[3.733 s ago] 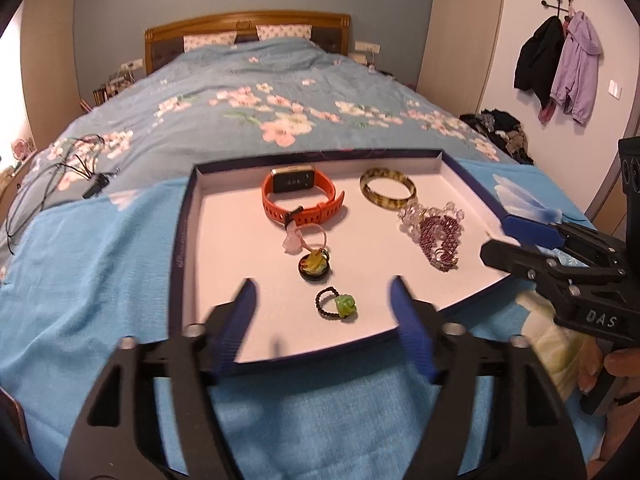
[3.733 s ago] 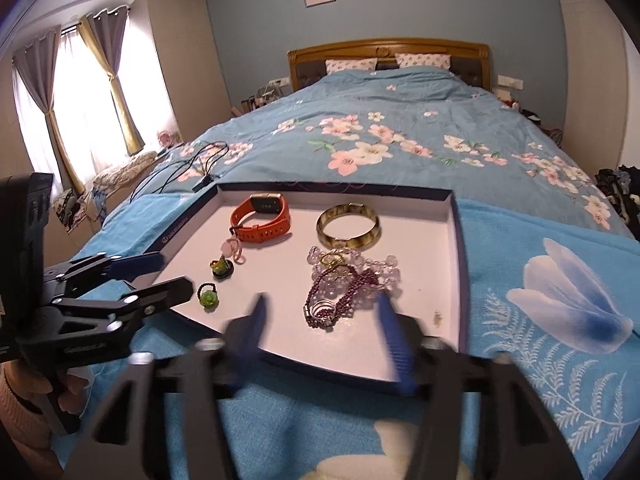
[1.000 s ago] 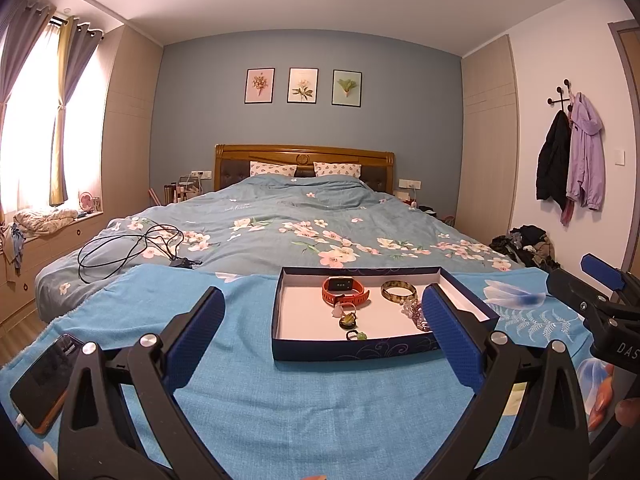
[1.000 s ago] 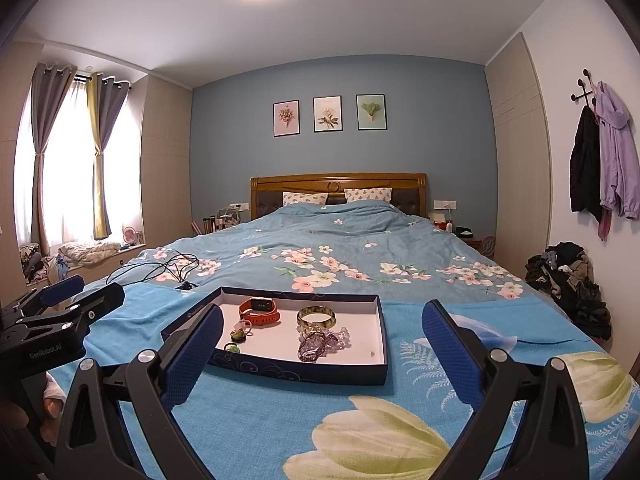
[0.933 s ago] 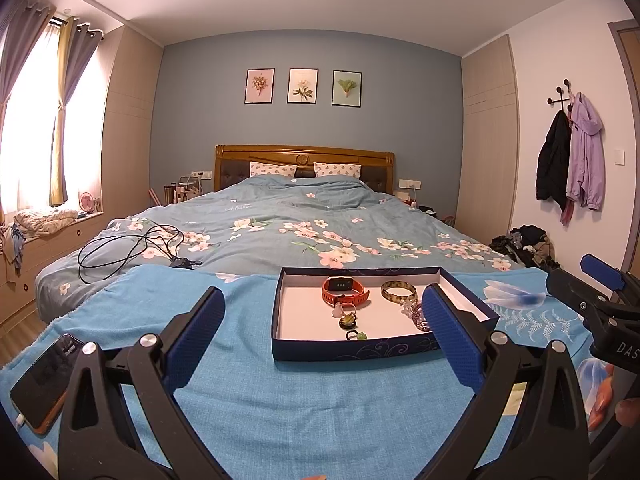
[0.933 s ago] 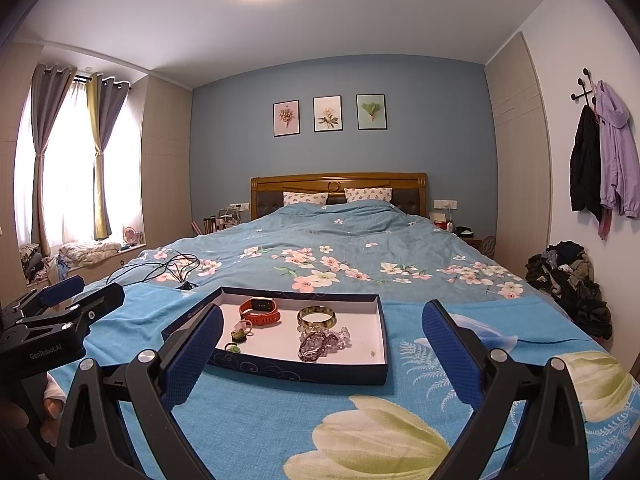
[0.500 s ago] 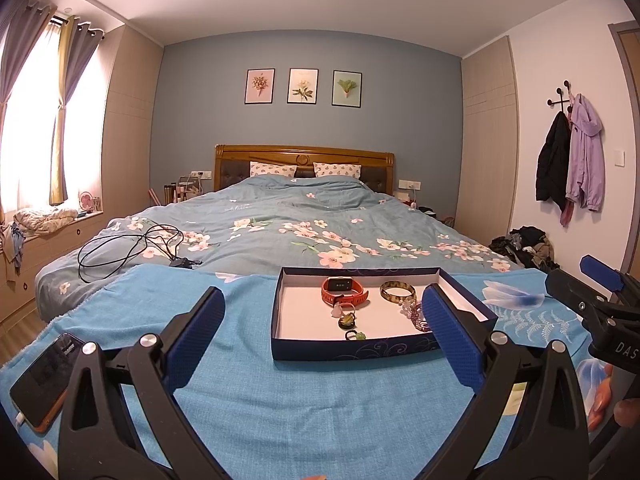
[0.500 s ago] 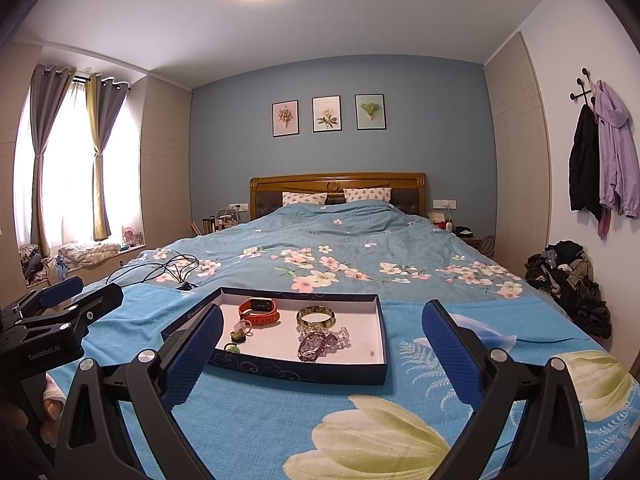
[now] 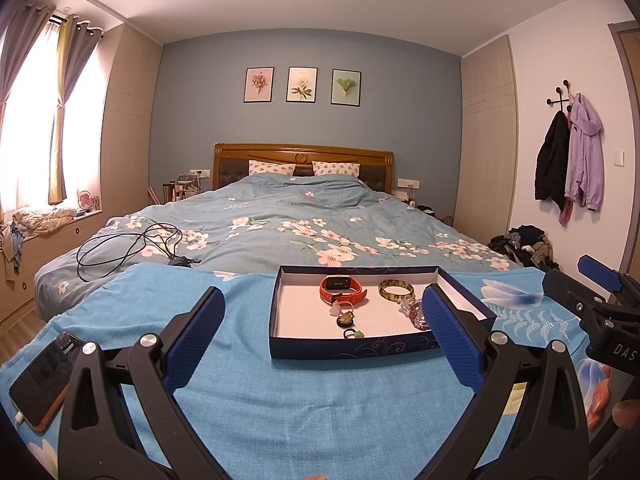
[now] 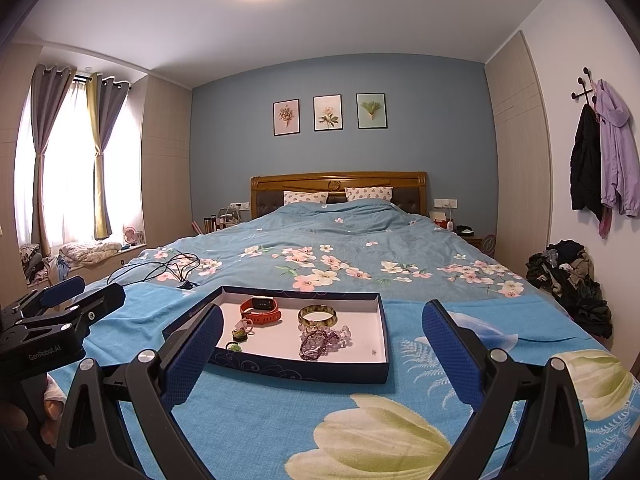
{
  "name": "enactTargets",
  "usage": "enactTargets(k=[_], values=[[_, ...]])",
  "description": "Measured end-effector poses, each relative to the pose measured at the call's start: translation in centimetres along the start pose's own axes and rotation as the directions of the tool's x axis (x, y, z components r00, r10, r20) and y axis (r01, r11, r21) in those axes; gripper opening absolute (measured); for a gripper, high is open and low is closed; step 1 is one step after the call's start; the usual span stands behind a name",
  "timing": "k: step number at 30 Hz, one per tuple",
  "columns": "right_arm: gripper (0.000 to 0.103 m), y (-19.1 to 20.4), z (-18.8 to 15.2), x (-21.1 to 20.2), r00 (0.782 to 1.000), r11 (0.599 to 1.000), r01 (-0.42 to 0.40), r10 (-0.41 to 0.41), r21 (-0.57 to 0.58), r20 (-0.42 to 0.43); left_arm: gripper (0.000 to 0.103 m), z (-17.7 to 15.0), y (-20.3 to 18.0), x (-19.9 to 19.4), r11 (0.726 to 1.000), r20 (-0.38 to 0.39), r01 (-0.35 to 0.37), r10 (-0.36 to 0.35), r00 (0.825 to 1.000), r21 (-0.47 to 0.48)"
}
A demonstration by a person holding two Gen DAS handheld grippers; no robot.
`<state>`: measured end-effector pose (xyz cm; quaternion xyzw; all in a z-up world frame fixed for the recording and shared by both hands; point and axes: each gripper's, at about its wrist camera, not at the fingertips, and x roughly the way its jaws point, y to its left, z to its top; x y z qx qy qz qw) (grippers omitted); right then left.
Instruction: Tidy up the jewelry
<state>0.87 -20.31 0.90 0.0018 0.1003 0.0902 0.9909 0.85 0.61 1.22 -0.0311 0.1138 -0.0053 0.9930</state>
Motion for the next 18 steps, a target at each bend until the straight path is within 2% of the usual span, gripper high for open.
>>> enactTargets(k=[18], values=[[0.096, 0.14, -0.01, 0.17, 1.0, 1.0, 0.0, 0.0, 0.0, 0.0, 0.097, -0.01, -0.02, 0.02, 1.0, 0.002, -0.001, 0.001, 1.0, 0.0]])
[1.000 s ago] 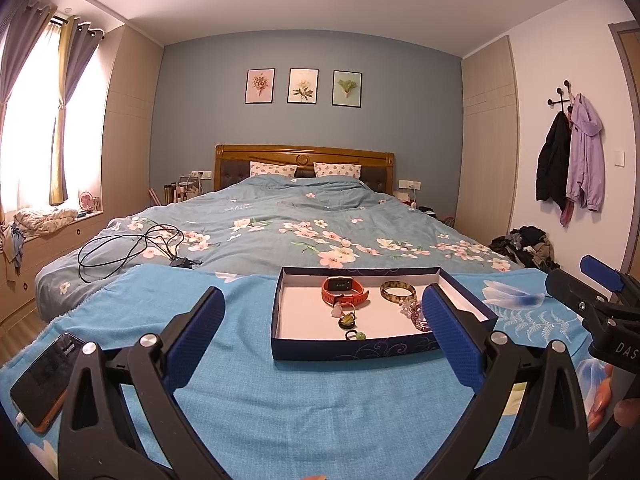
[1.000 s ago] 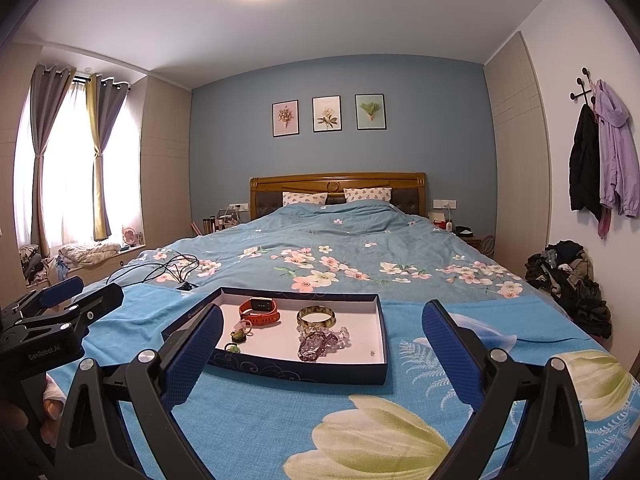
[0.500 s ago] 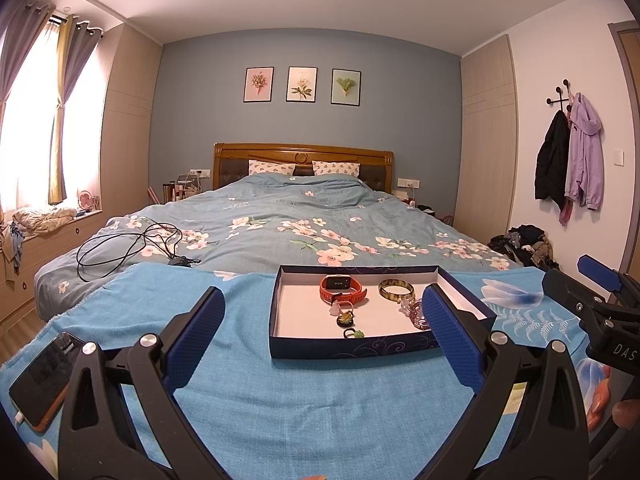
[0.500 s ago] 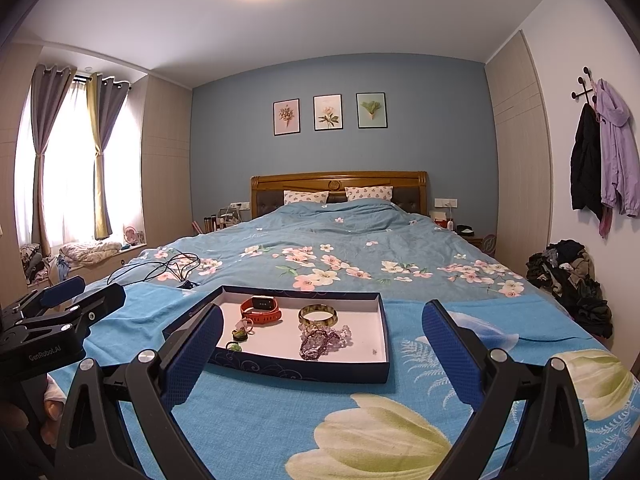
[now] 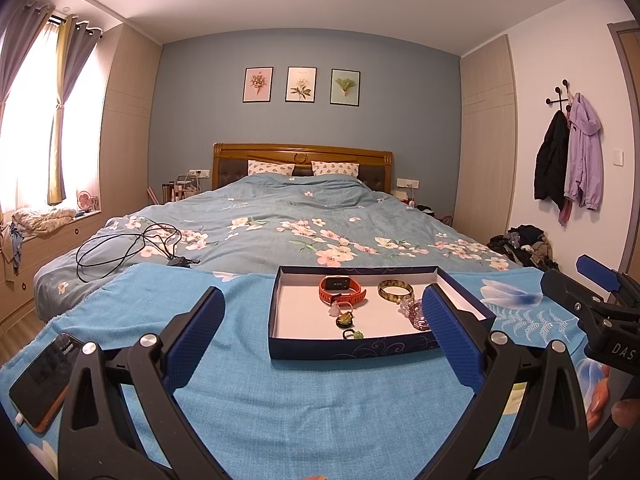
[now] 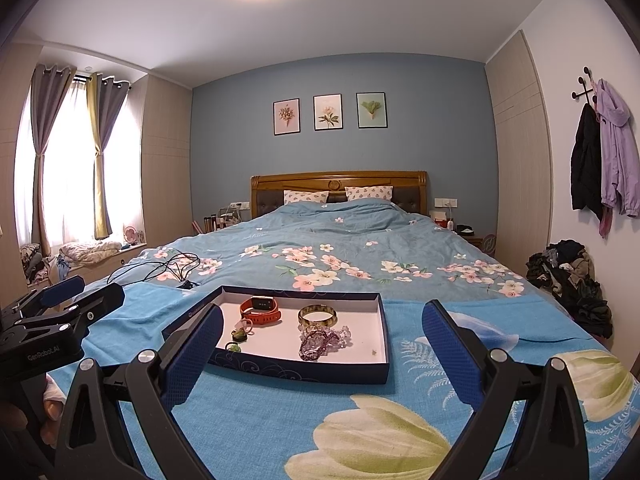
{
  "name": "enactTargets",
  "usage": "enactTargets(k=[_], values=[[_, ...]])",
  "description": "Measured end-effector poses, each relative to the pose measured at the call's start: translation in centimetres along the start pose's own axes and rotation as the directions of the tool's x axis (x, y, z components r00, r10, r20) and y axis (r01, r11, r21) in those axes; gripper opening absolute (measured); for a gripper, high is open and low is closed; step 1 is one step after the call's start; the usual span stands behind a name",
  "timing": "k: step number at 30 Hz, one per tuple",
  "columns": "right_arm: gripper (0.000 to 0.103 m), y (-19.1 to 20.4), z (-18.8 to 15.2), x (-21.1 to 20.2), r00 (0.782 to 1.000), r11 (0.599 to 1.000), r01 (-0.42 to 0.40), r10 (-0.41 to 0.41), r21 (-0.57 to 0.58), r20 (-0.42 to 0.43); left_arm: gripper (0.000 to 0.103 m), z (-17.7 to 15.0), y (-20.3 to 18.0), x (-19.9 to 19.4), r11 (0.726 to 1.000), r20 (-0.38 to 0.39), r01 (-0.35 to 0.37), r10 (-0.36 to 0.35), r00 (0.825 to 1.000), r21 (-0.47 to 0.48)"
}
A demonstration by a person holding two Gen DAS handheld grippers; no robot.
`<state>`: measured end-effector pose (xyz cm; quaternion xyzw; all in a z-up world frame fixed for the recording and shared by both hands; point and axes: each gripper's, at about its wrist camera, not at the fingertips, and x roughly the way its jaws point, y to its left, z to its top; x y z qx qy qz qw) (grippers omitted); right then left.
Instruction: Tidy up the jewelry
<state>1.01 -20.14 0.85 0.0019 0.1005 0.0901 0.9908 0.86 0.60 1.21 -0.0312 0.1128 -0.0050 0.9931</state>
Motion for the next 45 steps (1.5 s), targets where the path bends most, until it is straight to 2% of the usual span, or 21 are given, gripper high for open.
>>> enactTargets(k=[45], values=[[0.096, 0.07, -0.51, 0.28, 1.0, 1.0, -0.001, 0.001, 0.006, -0.012, 0.097, -0.11, -0.29, -0.14, 1.0, 0.001, -0.002, 0.002, 1.0, -0.004]])
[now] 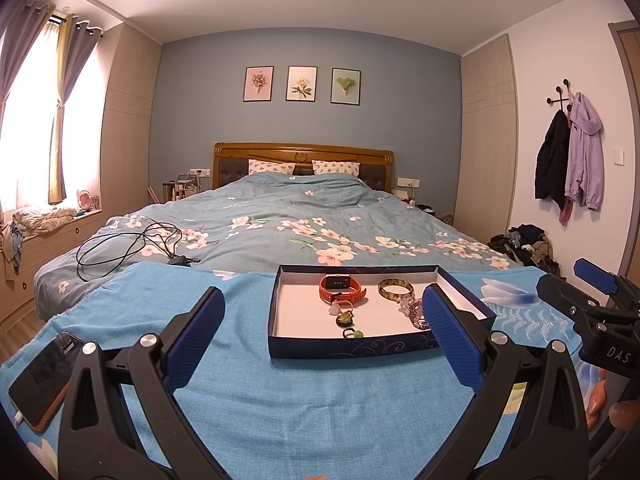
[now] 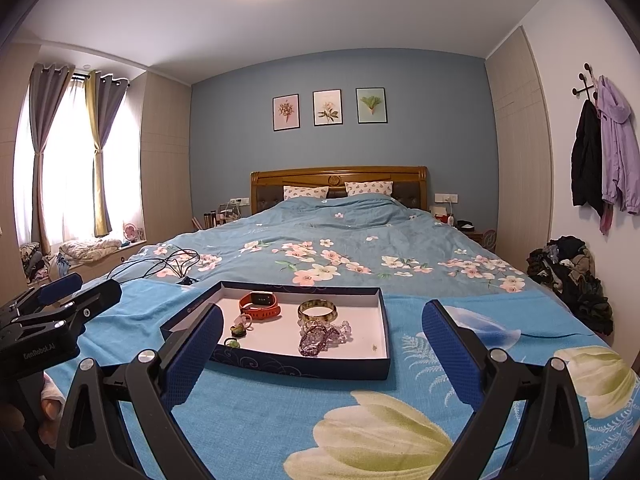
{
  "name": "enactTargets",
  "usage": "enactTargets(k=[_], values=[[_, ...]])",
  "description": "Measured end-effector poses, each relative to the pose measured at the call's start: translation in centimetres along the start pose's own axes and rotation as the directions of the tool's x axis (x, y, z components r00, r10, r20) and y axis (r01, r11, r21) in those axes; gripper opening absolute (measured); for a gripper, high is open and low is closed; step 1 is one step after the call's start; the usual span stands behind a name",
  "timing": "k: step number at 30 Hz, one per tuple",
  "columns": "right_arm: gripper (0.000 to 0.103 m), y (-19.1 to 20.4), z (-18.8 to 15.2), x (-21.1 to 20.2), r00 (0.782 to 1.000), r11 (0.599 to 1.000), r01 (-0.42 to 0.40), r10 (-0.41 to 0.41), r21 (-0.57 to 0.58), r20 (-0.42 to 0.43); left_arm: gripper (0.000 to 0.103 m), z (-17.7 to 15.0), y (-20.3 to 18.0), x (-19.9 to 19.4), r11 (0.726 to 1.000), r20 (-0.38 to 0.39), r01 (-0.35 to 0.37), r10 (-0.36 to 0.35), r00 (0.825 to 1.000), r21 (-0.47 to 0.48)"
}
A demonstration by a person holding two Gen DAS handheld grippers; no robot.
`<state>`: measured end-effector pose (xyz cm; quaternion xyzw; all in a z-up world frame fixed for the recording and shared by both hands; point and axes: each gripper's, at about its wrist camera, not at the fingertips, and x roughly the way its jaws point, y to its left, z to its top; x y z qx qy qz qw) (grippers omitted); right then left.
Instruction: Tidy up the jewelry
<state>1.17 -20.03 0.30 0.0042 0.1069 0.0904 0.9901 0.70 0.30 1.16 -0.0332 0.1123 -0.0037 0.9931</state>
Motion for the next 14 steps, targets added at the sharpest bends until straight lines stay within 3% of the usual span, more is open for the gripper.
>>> enactTargets(k=[9, 12, 14], values=[[0.096, -0.6, -0.1, 0.1, 1.0, 1.0, -0.008, 0.008, 0.001, -0.024, 0.097, -0.2, 0.4, 0.8, 1.0, -0.039, 0.012, -0.013, 0.999, -0.02], [0.096, -2.5, -0.2, 1.0, 0.996, 0.999, 0.033, -0.034, -0.014, -0.08, 0.097, -0.4, 0.9, 1.9, 0.999, -0.095, 0.029, -0.031, 0.995, -0.029], [0.096, -4.6, -0.5, 2.3, 0.984, 0.997, 0.065, -0.07, -0.035, -0.162, 0.097, -0.6, 1.7, 2.8, 0.999, -0.137, 0.01, -0.015, 0.99, -0.035]])
